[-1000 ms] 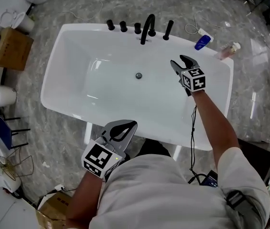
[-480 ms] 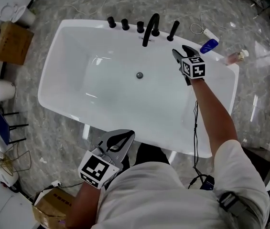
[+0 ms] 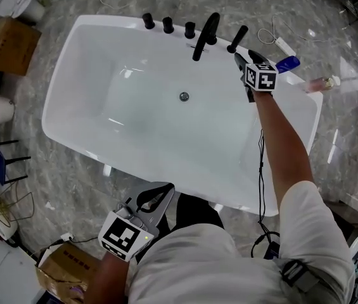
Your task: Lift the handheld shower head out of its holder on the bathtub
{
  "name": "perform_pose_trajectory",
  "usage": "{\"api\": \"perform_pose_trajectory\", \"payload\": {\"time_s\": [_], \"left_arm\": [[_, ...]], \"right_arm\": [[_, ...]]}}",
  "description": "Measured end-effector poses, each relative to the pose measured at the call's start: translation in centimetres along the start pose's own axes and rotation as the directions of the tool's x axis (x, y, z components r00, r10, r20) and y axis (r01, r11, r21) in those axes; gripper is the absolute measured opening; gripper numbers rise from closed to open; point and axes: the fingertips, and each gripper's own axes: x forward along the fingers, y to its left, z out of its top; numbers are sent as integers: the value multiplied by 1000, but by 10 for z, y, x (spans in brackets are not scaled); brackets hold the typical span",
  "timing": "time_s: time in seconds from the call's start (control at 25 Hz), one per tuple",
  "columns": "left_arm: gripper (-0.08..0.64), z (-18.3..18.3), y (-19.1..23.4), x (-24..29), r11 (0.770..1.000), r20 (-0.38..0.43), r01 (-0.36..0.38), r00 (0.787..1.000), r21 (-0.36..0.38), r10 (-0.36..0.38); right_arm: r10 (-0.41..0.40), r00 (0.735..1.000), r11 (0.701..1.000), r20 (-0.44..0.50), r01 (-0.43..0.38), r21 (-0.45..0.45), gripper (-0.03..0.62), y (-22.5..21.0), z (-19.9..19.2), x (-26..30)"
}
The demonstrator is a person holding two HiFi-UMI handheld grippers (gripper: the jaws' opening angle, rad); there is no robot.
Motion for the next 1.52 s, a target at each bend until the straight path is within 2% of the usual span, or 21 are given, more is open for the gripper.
{"api": "perform_pose_trajectory", "payload": {"time_s": [0.6, 0.92, 1.16, 1.24, 1.28, 1.52], "left_arm": [[6, -21, 23, 30, 998, -40, 23, 999, -63, -26], [6, -34, 42, 29, 994, -45, -8, 999, -111, 3], [6, -43, 46, 30, 992, -59, -20, 998, -124, 13], [6, -45, 48, 30, 991, -60, -25, 998, -129, 17], [6, -46, 50, 30, 991, -57, -27, 998, -133, 19], [6, -46, 51, 27, 989, -41, -28, 999, -147, 22]], "right_arm": [[-60, 998, 993, -1, 59, 107, 252, -36, 8, 77], [-69, 998, 992, -3, 69, 106, 248, -44, 10, 109], [-77, 997, 989, -5, 77, 125, 222, -46, 10, 122], [-97, 995, 988, -9, 97, 123, 159, -49, 9, 123], [-105, 994, 987, -9, 105, 122, 150, -50, 9, 124], [-103, 995, 992, -18, 104, 74, 146, -48, 6, 120]]}}
